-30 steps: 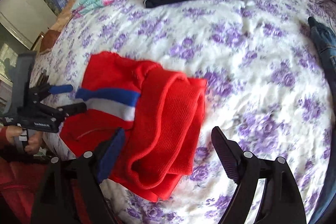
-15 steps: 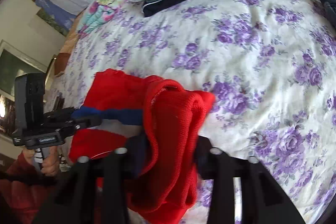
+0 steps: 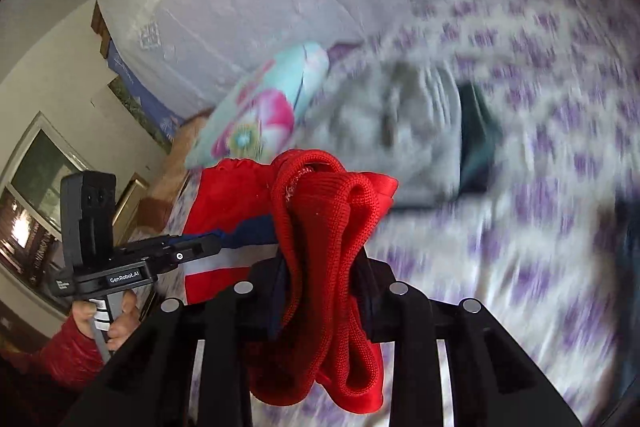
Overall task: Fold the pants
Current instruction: 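Lift the folded pants with both grippers and carry them onto the grey clothes stack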
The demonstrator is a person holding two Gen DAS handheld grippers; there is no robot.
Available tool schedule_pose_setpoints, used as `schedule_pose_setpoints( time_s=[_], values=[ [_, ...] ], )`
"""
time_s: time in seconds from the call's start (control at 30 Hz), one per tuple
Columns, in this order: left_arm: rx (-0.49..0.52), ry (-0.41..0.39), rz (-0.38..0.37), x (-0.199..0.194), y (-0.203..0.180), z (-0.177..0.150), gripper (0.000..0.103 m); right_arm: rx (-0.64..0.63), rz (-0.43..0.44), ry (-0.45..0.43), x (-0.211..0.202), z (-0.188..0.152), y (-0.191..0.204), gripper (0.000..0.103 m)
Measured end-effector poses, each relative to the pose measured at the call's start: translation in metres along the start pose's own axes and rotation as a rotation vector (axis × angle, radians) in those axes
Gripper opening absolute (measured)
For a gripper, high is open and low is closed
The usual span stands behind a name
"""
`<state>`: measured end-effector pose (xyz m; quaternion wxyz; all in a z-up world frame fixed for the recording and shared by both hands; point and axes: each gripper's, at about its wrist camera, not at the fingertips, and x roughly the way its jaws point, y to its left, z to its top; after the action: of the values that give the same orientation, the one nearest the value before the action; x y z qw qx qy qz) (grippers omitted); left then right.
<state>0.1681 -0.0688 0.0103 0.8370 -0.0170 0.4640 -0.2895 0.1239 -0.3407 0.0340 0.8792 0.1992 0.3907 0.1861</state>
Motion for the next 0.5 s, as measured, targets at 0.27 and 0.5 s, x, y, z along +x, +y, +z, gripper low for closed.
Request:
schedule_pose_setpoints(
  time_s=[0.27,0.5],
  values=[
    [-0.004,-0.066,0.138,0.042,0.014,0.14,0.042,-0.004,-0.063,-0.05,0.065,0.13,-0.033,0.032],
    [-0.088,0.104,0.333,0.153,0.055,0.137,0.085,0.02,-0.301,0.047,0.143,0.11,-0.1,0.073]
  ],
)
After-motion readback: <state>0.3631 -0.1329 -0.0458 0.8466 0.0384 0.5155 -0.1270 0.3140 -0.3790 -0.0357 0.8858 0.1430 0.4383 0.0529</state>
